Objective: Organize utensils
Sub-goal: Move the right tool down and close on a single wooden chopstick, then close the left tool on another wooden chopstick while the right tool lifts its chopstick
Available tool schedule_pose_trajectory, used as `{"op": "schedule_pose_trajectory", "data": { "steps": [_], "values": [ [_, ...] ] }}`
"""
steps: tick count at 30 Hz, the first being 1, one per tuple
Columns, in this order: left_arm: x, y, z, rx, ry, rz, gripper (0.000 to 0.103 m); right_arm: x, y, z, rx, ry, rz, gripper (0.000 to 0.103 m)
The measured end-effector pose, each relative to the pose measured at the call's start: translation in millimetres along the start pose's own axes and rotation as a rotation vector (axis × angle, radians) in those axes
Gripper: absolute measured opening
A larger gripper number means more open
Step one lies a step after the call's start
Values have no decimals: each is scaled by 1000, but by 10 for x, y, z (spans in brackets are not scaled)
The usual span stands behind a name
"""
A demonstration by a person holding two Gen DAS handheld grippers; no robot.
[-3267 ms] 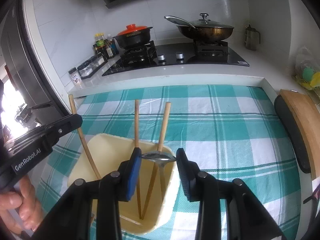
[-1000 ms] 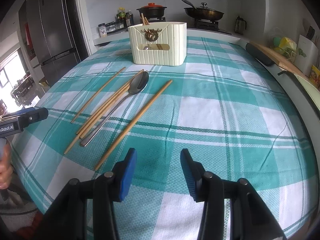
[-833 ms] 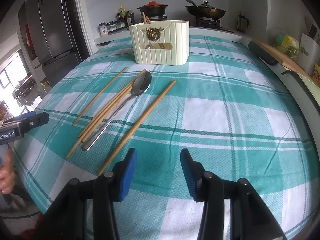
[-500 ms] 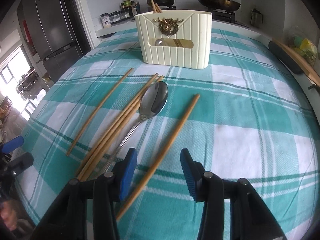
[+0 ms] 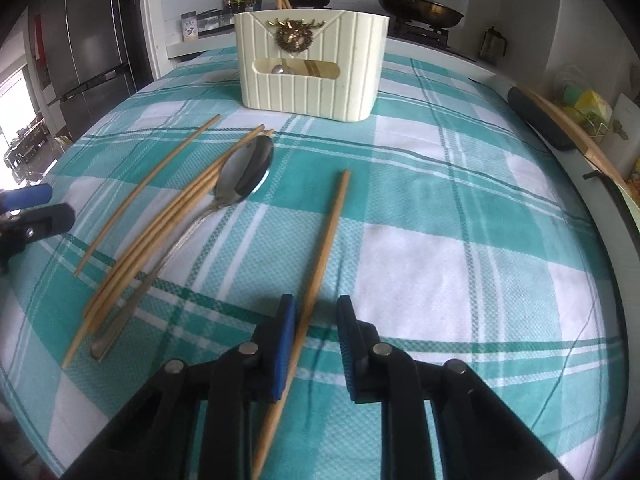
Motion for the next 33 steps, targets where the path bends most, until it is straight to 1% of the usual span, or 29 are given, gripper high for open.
{"op": "schedule_pose_trajectory", "data": {
  "steps": [1,2,3,4,6,7,8,9,10,11,15,19,23,26,28,29,30,32,33],
  "values": [
    [-76,19,1,-11,16,10,88,9,-27,-67,-1,-14,0,18],
    [-154,30,4,-22,35,24,82,24,-60,-130,-5,-25,0,15],
    [-223,30,12,-29,52,39,75,41,-92,-194,-12,-33,-2,15],
    [-281,18,17,-33,63,56,72,56,-127,-265,-23,-40,-1,15],
    [-361,-30,24,-27,66,84,62,85,-188,-394,-42,-56,-5,15],
    [-349,-40,20,-21,63,69,61,97,-217,-456,-53,-64,-7,15],
    [-342,-50,15,-20,63,67,50,106,-245,-514,-64,-70,-9,15],
    [-331,-54,-7,-17,47,64,33,118,-266,-562,-74,-74,-13,15],
    [-319,-61,-20,-13,47,63,23,128,-287,-608,-84,-79,-15,15],
    [-309,-70,-23,-10,62,61,6,135,-306,-642,-90,-85,-17,15],
    [-227,-173,-30,43,77,36,4,151,-360,-784,-117,-116,-28,14],
    [-21,-454,-48,107,77,38,4,192,-448,-956,-139,-155,-30,14],
    [217,-784,-145,108,55,60,5,254,-547,-1073,-155,-164,-24,14],
    [314,-889,-175,112,29,69,8,284,-597,-1083,-156,-146,-14,15],
    [341,-885,-158,130,-6,70,19,306,-600,-1062,-156,-119,-14,16],
    [349,-867,-137,139,-18,70,29,320,-598,-1049,-160,-98,-13,23],
    [359,-837,-102,149,-27,67,33,339,-590,-1027,-161,-76,-11,30],
    [371,-752,-14,164,-56,66,34,382,-556,-982,-146,-32,-5,35],
    [379,-703,36,171,-75,68,36,405,-535,-962,-137,-13,-2,35]
  ]
}}
Point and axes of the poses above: each gripper's, at about its wrist camera, not at the fingertips, and x roughly against the way its jaws point, z to its left, y to its top, the point moved 8 cm from there along -x, roughly the way its jaws point, and after that the axes turned 4 degrees about -y, right-handed, at the moved point
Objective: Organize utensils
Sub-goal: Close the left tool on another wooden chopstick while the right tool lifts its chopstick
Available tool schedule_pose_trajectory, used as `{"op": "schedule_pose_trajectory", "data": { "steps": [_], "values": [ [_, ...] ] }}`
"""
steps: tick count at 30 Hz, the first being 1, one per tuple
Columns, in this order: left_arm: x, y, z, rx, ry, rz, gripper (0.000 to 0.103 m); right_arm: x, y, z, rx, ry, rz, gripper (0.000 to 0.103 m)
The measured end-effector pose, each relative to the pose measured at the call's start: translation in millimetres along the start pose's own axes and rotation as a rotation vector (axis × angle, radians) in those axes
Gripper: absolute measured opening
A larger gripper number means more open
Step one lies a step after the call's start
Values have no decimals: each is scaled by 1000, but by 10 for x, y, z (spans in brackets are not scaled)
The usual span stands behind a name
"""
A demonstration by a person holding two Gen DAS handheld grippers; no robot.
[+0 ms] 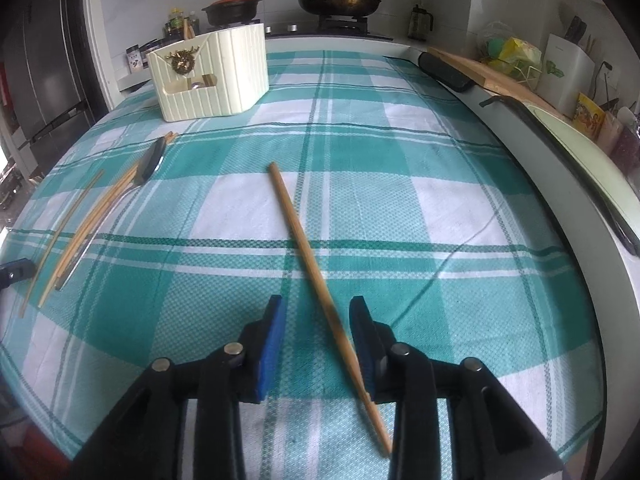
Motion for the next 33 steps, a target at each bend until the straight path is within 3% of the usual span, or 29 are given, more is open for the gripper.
{"op": "schedule_pose_trajectory", "data": {
  "steps": [3,12,15,26,31,33],
  "values": [
    [18,171,138,4,-22,14,49,40,58,47,24,62,25,35],
    [-129,492,27,-110,-77,72,58,-81,384,161,87,125,105,35],
    [-218,567,-56,-161,-71,74,58,-203,484,198,124,103,127,35],
    [-603,786,57,-175,-9,140,57,-579,499,283,207,96,256,35],
    [-762,910,66,-194,38,146,55,-660,613,338,237,101,259,35],
    [-797,959,54,-206,56,153,48,-720,692,360,246,109,261,35]
  ]
}}
Point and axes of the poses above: each gripper's, at about its wrist camera, not at the fingertips, and x roughly against the way its jaws point, z to its left, y to its top, the point moved 8 cm from there along -x, roughly the way its jaws point, and after that the axes turned 4 degrees about -y, right-handed, at the moved point
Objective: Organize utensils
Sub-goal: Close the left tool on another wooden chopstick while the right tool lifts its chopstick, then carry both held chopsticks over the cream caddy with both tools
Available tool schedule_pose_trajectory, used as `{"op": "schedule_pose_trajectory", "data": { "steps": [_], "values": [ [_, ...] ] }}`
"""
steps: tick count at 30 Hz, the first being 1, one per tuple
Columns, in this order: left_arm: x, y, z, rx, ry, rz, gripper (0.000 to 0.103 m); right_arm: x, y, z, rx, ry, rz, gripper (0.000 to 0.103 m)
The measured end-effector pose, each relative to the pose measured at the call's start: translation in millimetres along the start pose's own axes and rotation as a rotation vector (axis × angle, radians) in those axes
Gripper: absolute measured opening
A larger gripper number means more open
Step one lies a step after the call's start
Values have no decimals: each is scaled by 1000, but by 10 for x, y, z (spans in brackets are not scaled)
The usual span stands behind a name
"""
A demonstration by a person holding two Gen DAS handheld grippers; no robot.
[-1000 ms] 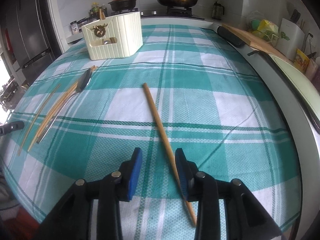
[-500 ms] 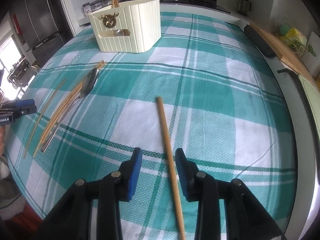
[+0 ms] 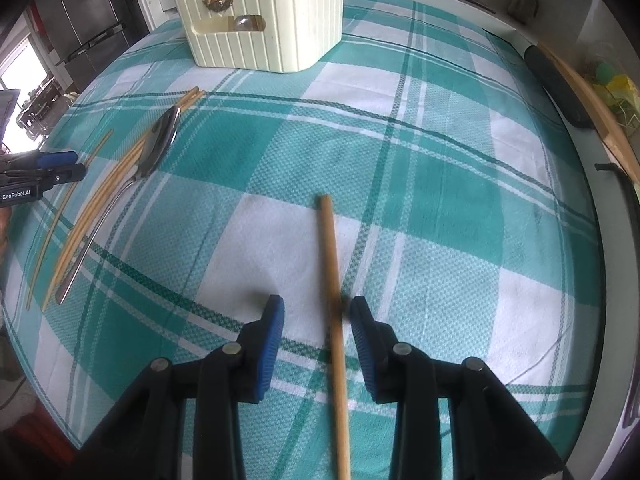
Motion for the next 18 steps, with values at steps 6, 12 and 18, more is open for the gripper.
{"op": "schedule_pose_trajectory", "data": {
  "steps": [6,12,18],
  "values": [
    [-87,152,-99,-44,12,28,12,-118,340,63,38,-4,3,15],
    [-16,224,-132,-16,-3,-31,4,-58,489,91,5,8,-36,7],
    [665,316,-104,26,-35,-207,4,608,557,53,-77,79,-234,7]
  ]
}}
Point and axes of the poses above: each gripper's, at about its wrist camera, not at the fingertips, and x roughly against the way its jaws point, z to its left, y to its top, the point moved 8 cm from there along -x, roughly the way its jaws point, and after that the axes turned 4 degrees about -y, right-handed, at the moved point
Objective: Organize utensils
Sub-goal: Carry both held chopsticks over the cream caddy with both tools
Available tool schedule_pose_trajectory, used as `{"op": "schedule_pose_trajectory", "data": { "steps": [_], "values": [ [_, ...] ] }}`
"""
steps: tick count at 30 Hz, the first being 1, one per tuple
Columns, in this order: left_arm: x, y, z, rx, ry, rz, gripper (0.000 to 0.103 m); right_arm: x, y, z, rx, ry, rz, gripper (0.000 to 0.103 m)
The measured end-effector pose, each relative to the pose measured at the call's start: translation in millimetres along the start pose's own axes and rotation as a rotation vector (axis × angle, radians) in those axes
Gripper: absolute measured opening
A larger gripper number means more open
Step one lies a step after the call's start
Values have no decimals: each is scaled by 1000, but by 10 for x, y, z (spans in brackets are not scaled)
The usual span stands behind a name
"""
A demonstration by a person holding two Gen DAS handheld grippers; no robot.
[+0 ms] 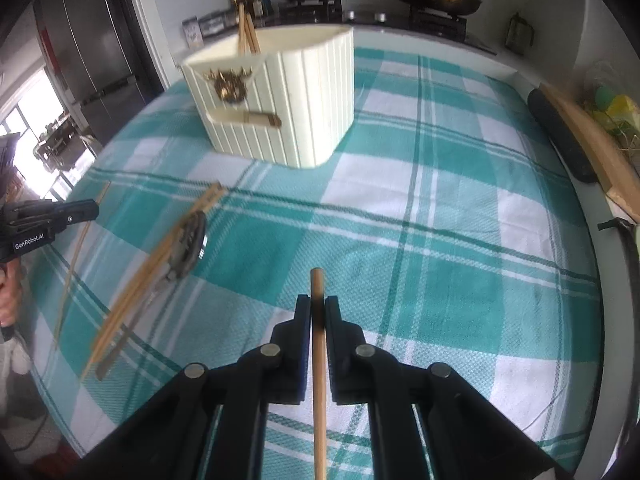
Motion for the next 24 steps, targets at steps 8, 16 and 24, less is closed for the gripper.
{"op": "schedule_pose_trajectory", "data": {
  "steps": [8,16,24],
  "values": [
    [979,158,-175,2,-76,-213,4,1095,130,99,-16,29,-267,7],
    [1473,187,-312,-6,-112,-349,4,1723,192,290,-5,-2,-498,7],
    [1715,291,-297,3,-122,-414,4,1918,396,398,3,-26,-579,7]
  ]
}}
Point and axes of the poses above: each gripper's, at about its wrist camera, not at the fingertips, and x roughly against the way its jaws point, z to its left, y to its top, the point moved 8 cm from there along -x, roughly the way its jaws point, and after that the axes turned 4 degrees about -y, right-handed, at the moved point
